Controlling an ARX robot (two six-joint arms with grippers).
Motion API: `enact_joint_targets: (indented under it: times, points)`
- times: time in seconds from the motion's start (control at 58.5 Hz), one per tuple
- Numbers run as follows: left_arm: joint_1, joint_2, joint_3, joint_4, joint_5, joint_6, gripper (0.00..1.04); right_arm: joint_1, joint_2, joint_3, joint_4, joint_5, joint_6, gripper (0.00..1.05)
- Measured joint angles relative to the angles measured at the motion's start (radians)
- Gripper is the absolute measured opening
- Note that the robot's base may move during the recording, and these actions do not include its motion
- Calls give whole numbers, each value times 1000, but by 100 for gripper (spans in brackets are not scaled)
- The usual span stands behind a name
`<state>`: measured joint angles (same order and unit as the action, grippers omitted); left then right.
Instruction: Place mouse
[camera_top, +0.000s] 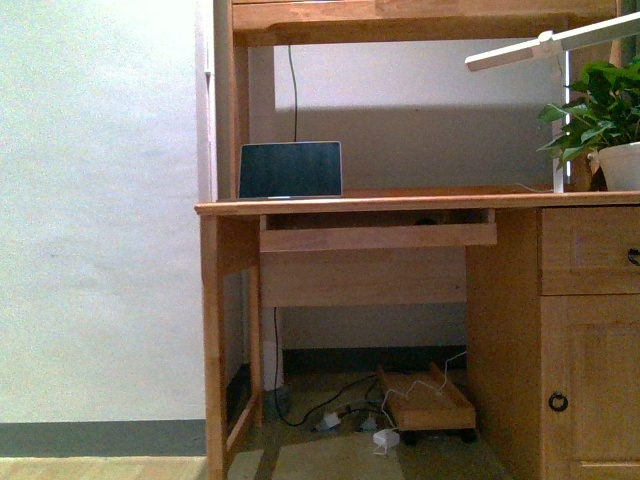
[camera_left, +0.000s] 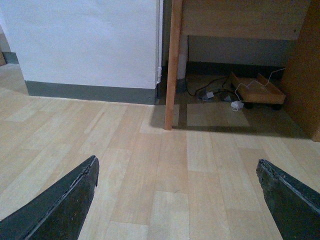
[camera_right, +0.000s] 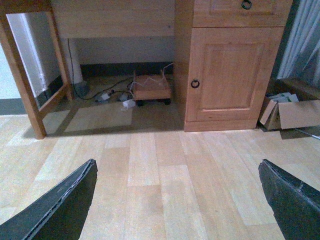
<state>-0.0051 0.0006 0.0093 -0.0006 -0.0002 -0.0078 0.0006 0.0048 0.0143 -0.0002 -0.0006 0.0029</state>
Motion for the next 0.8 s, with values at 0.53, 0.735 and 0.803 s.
enact_joint_targets:
  times: [0.53,0.735,0.803]
  points:
    - [0,0,0,0,0,0,97,0,0,0,0,0,0,97]
    - [0,0,0,0,0,0,97,0,0,0,0,0,0,97]
    - [0,0,0,0,0,0,97,0,0,0,0,0,0,97]
